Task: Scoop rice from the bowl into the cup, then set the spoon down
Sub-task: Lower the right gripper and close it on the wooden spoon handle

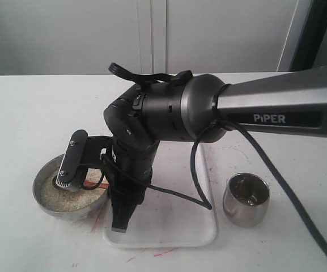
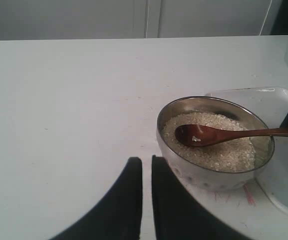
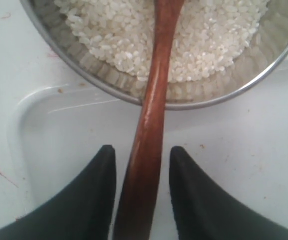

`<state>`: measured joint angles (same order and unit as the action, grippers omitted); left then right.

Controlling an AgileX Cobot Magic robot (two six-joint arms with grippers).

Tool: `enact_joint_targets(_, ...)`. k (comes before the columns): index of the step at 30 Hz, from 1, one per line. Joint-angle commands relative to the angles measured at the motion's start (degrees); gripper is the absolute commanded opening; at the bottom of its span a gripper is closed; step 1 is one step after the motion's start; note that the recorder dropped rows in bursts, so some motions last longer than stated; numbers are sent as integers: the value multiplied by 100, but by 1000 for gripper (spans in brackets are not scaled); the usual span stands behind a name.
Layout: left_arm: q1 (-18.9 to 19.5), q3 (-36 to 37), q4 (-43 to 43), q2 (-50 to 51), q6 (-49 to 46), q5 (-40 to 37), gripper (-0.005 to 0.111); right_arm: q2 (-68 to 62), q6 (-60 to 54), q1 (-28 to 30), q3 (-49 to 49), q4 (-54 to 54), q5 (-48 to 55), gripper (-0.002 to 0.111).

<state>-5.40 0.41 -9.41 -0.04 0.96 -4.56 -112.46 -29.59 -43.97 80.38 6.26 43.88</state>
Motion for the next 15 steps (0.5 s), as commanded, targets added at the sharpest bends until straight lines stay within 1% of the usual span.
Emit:
enact_joint_targets(1, 9, -41, -37, 4, 10, 19, 14, 28, 38, -4, 27, 28, -30, 28)
enact_joint_targets(15, 9, -41, -37, 4, 10, 19, 14, 28, -11, -4, 27, 28, 139, 11)
